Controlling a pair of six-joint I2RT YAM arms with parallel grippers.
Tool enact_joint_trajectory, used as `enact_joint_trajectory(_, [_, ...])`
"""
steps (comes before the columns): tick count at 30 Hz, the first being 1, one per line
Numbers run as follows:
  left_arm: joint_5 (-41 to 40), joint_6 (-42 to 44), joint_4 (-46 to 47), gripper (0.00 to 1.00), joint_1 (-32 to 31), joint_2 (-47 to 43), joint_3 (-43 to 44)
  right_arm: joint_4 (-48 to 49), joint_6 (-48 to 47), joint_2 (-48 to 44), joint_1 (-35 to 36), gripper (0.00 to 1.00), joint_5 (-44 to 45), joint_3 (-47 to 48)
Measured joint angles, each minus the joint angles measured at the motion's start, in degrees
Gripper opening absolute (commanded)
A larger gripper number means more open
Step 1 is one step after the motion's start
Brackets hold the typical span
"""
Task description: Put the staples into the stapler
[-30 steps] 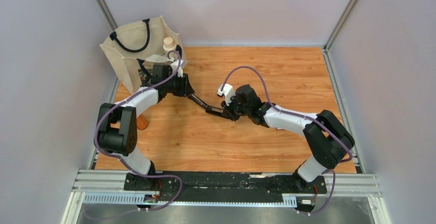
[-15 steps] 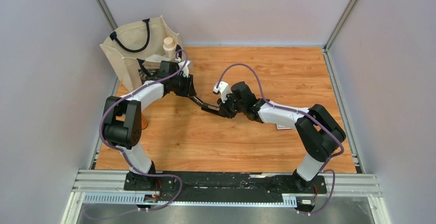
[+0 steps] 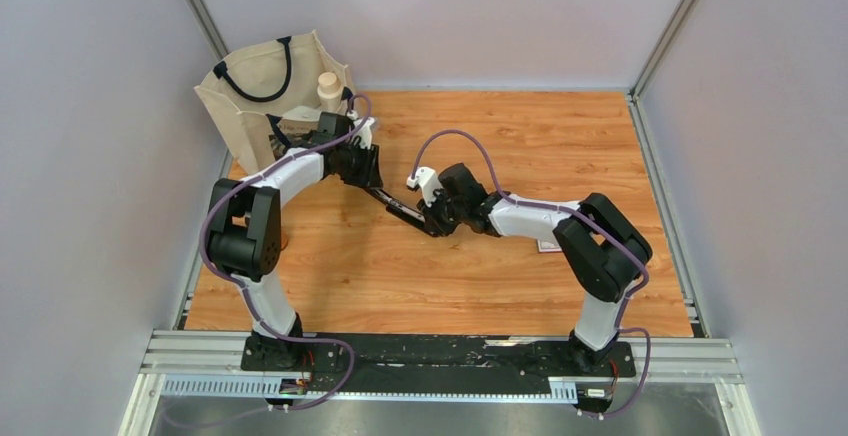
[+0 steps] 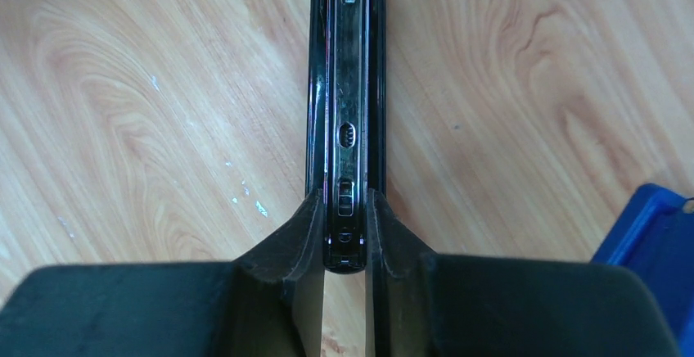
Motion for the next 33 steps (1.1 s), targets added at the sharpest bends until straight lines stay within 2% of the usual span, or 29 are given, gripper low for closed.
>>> enact_joint_trajectory(10, [-2.3, 1.2, -4.9, 0.42, -0.2, 2.5, 1.3, -2.3, -1.3, 1.8, 2.3, 0.01, 3.8, 1.4])
enact_joint_trajectory(11, [-2.3, 1.3, -4.9, 0.43, -0.2, 2.5, 1.3, -2.5, -1.3, 1.8, 2.4, 0.06, 4.0, 1.5])
enact_joint_trajectory(15, [-1.7, 1.4, -4.9, 0.45, -0.2, 1.8, 1.3, -2.9, -1.4, 1.7, 2.4, 0.37, 4.1, 1.6])
enact_joint_trajectory(19, [-0.8, 1.3, -4.6, 0.47, -0.2, -1.1, 1.3, -6.8, -2.4, 0.4, 2.7, 0.49, 4.3, 1.6])
enact_joint_trajectory(24, [0.4, 1.3, -3.8, 0.51, -0.2, -5.4, 1.3, -11.8, -3.5, -1.6, 2.9, 0.6, 3.8, 1.3])
enact_joint_trajectory(28, [1.3, 1.3, -3.4, 0.55, -0.2, -7.5, 1.4, -14.6, -4.5, -4.6, 2.6, 0.64, 3.3, 1.0])
enact_joint_trajectory(30, [1.7, 1.3, -3.3, 0.59, -0.4, -8.1, 1.4, -15.5, -4.8, -7.4, 1.9, 0.67, 3.2, 1.0])
enact_joint_trajectory(33, [1.7, 2.0, -3.4, 0.7, -1.2, -8.5, 1.6, -16.0, -5.4, -12.3, -0.2, 0.67, 4.0, 0.7])
